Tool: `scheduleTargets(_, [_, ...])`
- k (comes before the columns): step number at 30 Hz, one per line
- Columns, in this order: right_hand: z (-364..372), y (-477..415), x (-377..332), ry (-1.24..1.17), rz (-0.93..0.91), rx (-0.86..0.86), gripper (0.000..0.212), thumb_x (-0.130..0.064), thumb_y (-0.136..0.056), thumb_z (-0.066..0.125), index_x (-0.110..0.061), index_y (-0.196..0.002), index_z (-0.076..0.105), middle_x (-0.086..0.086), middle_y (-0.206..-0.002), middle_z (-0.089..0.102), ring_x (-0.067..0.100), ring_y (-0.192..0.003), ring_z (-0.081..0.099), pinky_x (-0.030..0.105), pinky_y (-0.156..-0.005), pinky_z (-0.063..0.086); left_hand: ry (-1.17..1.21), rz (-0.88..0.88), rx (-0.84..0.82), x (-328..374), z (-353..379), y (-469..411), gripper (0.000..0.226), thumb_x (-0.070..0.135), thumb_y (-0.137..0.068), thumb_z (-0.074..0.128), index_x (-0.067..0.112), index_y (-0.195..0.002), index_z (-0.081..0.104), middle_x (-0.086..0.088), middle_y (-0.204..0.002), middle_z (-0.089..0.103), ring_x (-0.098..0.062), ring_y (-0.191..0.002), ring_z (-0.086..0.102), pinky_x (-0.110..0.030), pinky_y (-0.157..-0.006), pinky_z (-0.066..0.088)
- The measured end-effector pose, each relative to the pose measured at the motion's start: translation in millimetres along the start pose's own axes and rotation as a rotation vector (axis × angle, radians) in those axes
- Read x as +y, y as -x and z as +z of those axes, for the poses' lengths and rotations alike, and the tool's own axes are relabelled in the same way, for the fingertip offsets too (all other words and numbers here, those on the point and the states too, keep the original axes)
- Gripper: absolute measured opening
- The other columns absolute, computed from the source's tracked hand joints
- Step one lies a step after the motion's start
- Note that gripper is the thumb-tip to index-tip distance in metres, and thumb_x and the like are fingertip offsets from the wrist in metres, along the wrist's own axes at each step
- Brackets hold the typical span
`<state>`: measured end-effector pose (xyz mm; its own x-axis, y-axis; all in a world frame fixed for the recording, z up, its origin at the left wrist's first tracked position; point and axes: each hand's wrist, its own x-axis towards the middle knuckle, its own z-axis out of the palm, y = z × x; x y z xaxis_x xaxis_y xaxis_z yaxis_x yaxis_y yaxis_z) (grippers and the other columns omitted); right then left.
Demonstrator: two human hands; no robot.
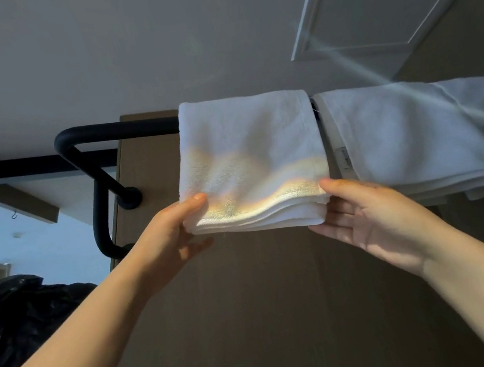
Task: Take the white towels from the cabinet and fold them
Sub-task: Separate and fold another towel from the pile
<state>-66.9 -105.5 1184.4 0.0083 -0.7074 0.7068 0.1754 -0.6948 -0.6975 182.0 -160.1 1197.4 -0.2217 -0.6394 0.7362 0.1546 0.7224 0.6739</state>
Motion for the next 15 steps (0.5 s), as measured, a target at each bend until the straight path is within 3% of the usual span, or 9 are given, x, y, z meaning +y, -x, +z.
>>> scheduleTargets(2, [0,1,2,-0.008,-0.008,0.019,0.024,-0.018,-0.093,0.057,-0.006,-0.110,0.069,0.012,-0.107,0.074,0.021,-0.099,0.072,0.032,-0.088,0.057,0.006,0.016,0.001,-1,0,1,0.021,0.029,-0.098,0.050,0.018,-0.103,0.068,0.004,-0.100,0.075,-0.017,-0.103,0.068,-0.037,-0.097,0.050])
scheduleTargets(6, [6,2,5,-0.098,-0.072,0.146,0.015,-0.012,-0.094,0.057,-0.004,-0.098,0.069,0.010,-0.095,0.077,0.016,-0.086,0.073,0.031,-0.082,0.059,-0.100,0.102,-0.005,3,-2,2,0.036,0.035,-0.088,0.058,0.007,-0.108,0.070,-0.010,-0.112,0.071,-0.029,-0.109,0.065,-0.041,-0.099,0.050])
scheduleTargets(8, [9,-1,5,-0.114,-0.154,0.234,0.012,-0.009,-0.094,0.058,-0.003,-0.089,0.067,0.009,-0.084,0.076,0.014,-0.078,0.073,0.027,-0.075,0.061,-0.165,0.143,0.046,2,-1,2,0.025,0.033,-0.093,0.062,0.012,-0.095,0.074,-0.006,-0.099,0.075,-0.023,-0.094,0.070,-0.030,-0.085,0.056])
scheduleTargets(11, [17,-10,5,0.001,-0.290,0.305,0.015,-0.008,-0.095,0.058,-0.007,-0.083,0.066,0.003,-0.076,0.073,0.011,-0.073,0.070,0.024,-0.075,0.060,-0.276,0.215,0.154,0,-1,3,0.034,0.043,-0.089,0.061,0.013,-0.084,0.076,-0.012,-0.087,0.072,-0.012,-0.073,0.066,-0.018,-0.064,0.055])
scheduleTargets(13, [22,-16,4,0.026,-0.306,0.308,0.018,-0.008,-0.096,0.057,-0.011,-0.081,0.067,0.000,-0.074,0.073,0.009,-0.071,0.069,0.024,-0.074,0.059,-0.275,0.235,0.184,-1,-4,4,0.055,0.057,-0.080,0.068,0.003,-0.088,0.074,-0.023,-0.092,0.068,-0.013,-0.072,0.065,-0.027,-0.075,0.058])
scheduleTargets(15, [25,-20,1,-0.002,-0.260,0.303,0.018,-0.008,-0.096,0.057,-0.011,-0.082,0.067,0.002,-0.077,0.073,0.010,-0.072,0.069,0.028,-0.079,0.058,-0.233,0.233,0.185,1,-4,6,0.074,0.067,-0.065,0.069,-0.003,-0.091,0.071,-0.028,-0.096,0.065,-0.019,-0.077,0.066,-0.045,-0.093,0.054])
